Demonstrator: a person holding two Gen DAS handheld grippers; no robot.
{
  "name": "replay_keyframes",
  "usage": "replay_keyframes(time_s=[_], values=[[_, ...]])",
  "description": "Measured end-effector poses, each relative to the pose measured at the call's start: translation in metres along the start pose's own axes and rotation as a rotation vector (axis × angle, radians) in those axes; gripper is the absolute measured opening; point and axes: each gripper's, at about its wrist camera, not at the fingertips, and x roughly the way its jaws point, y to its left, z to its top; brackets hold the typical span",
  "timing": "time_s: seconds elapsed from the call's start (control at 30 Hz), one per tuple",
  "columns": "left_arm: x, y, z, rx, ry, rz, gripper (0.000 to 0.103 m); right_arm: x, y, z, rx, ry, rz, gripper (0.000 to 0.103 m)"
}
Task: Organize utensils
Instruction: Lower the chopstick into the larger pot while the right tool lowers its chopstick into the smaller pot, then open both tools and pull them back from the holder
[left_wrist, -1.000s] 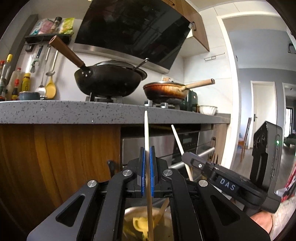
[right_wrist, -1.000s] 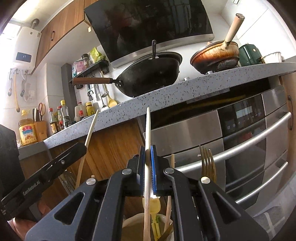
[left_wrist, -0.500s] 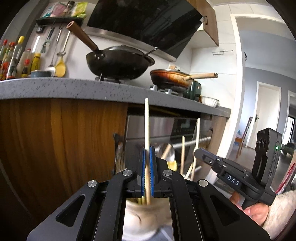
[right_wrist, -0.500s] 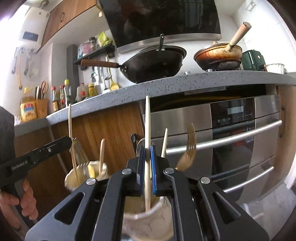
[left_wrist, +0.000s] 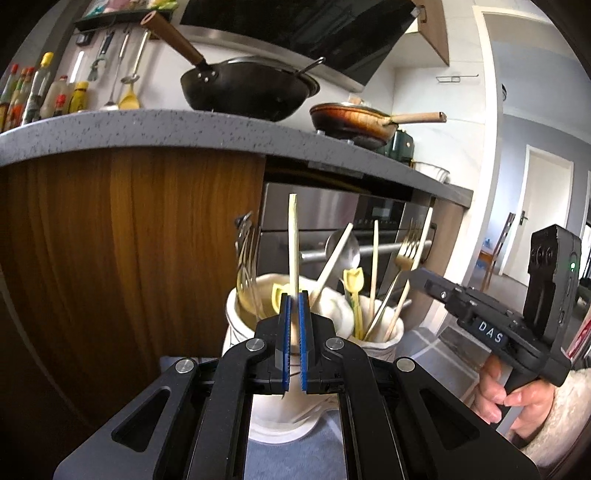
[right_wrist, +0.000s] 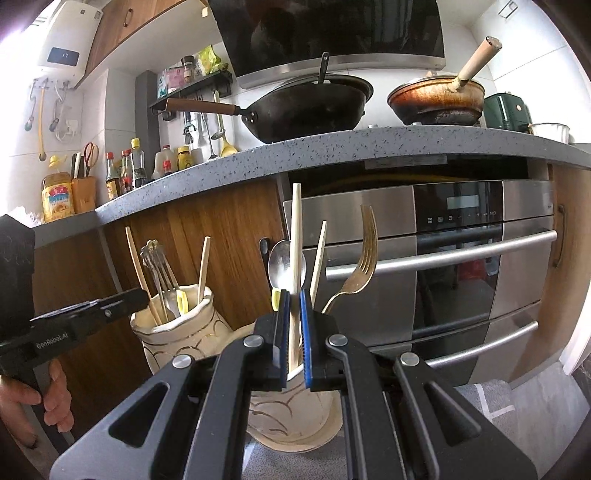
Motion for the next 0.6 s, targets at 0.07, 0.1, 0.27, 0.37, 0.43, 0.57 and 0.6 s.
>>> replay_keyframes(time_s=[0.07, 0.1, 0.27, 0.37, 0.43, 0.57, 0.6], values=[[0.001, 0.001, -0.001, 0.004, 0.007, -0.001, 0.005, 0.001, -0.002, 0.001, 0.006, 0.003, 0.002, 0.006], [0.002, 0.001, -0.002, 0.005, 0.011, -0.001, 0.005, 0.001, -0.004, 0.001, 0.015, 0.005, 0.002, 0.006], [0.001, 0.001, -0.002, 0.014, 0.019, 0.006, 0.005, 0.003, -0.009, 0.005, 0.052, 0.019, 0.012, 0.006], [0.001, 0.0, -0.001, 0.015, 0.023, 0.004, 0.007, 0.003, -0.011, 0.006, 0.064, 0.027, 0.016, 0.012], [0.0, 0.001, 0.001, 0.009, 0.023, 0.003, 0.021, 0.002, -0.011, 0.007, 0.067, 0.028, 0.013, 0.016], [-0.004, 0.001, 0.007, -0.008, 0.038, 0.014, 0.032, -0.006, -0.009, 0.017, 0.086, 0.026, 0.013, 0.034], [-0.008, 0.002, 0.009, -0.021, 0.042, 0.014, 0.038, -0.01, -0.01, 0.02, 0.096, 0.028, 0.014, 0.039]])
